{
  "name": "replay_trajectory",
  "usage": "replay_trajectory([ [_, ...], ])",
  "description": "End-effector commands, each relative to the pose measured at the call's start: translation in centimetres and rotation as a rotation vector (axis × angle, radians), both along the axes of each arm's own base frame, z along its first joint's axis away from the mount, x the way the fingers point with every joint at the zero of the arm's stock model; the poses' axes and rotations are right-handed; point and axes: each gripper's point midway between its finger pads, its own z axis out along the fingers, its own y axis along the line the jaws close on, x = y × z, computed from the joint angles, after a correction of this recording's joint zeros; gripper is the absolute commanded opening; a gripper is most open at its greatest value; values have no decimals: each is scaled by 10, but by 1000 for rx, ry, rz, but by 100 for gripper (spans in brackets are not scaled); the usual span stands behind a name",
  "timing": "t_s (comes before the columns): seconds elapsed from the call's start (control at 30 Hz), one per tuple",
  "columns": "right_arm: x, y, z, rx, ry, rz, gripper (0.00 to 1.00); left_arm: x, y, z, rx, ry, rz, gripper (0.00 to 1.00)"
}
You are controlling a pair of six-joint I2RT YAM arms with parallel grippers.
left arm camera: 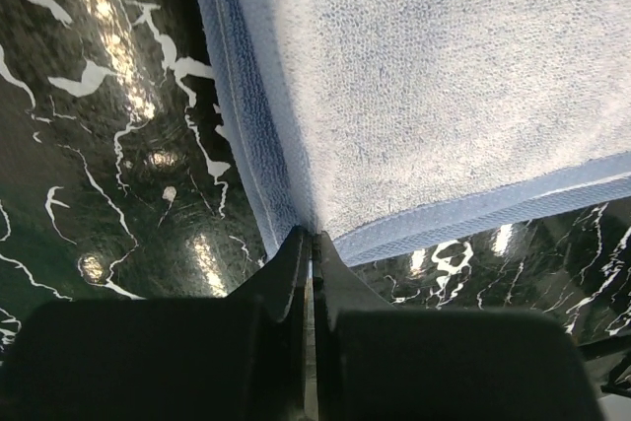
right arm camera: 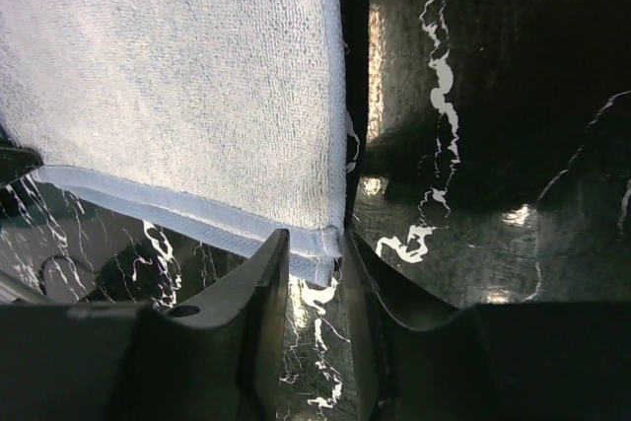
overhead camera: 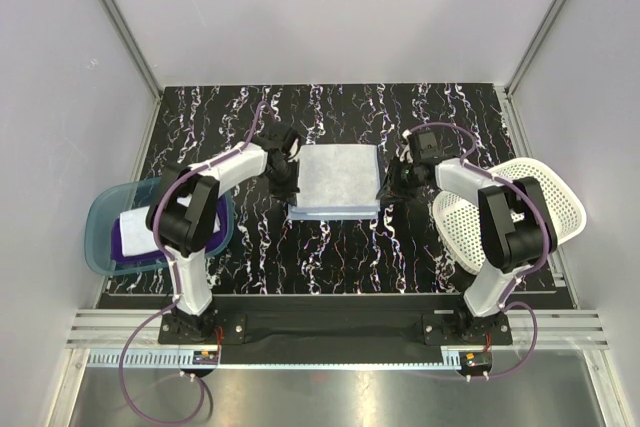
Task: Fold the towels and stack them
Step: Fold the towel
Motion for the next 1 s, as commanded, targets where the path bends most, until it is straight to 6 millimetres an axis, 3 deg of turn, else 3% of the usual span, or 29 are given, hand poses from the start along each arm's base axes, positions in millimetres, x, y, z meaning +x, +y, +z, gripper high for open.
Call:
replay_trajectory([
  [0.0, 2, 5, -12, -28, 5, -10, 36, 6, -4, 10, -19, -52, -19, 0],
  [0.23, -10, 10, -26, -65, 34, -23, 31, 8, -2, 9, -11, -60, -10, 0],
  [0.47, -11, 9, -26, -86, 33, -32, 12, 9, -2, 9, -12, -63, -7, 0],
  [0.5, -10, 9, -23, -85, 25, -32, 3, 8, -2, 9, -10, -62, -6, 0],
  [0.53, -9, 9, -21, -85, 19, -33, 0, 8, -3, 9, -11, -61, -7, 0],
  [0.63, -2, 9, -10, -99, 1, -30, 0, 10, -1, 15, -5, -66, -6, 0],
  [0.77, 5, 9, 9, -111, -23, -18, 0, 21, 1, 39, 19, -110, -5, 0],
  [0.97, 10, 15, 38, -86, -53, 5, 0, 23, 4, 58, 35, -125, -9, 0],
])
